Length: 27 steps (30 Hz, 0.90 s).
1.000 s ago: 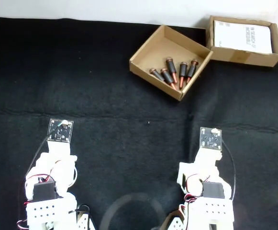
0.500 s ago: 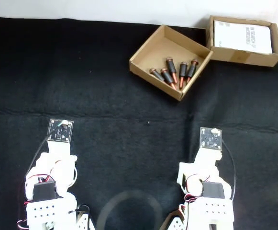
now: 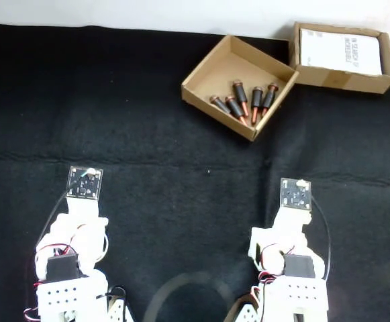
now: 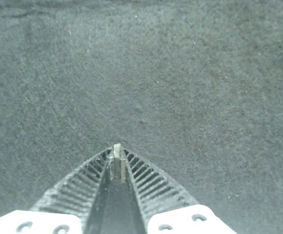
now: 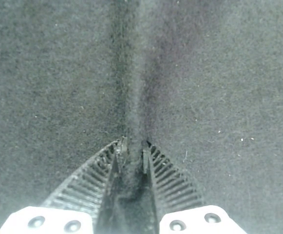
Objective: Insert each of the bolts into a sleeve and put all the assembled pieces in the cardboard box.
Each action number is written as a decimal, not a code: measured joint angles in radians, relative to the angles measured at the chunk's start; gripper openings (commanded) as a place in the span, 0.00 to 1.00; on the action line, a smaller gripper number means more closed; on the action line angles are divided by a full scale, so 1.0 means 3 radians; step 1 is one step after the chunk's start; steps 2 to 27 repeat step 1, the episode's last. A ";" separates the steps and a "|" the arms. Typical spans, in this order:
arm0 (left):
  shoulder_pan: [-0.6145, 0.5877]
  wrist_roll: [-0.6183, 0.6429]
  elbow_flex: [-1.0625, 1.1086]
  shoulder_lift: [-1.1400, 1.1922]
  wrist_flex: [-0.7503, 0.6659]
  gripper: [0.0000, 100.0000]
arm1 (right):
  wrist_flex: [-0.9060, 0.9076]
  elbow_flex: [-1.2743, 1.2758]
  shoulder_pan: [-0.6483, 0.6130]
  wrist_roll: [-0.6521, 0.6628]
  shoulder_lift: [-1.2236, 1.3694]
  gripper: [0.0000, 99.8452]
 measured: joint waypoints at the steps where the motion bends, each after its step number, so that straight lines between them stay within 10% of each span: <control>1: 0.0000 0.0000 0.0000 0.0000 0.0000 0.01 | 0.0000 0.0000 0.0000 0.0000 0.0000 0.01; 27: 0.0000 0.0000 0.0000 0.0000 0.0000 0.01 | 0.0000 0.0000 0.0000 0.0000 0.0000 0.01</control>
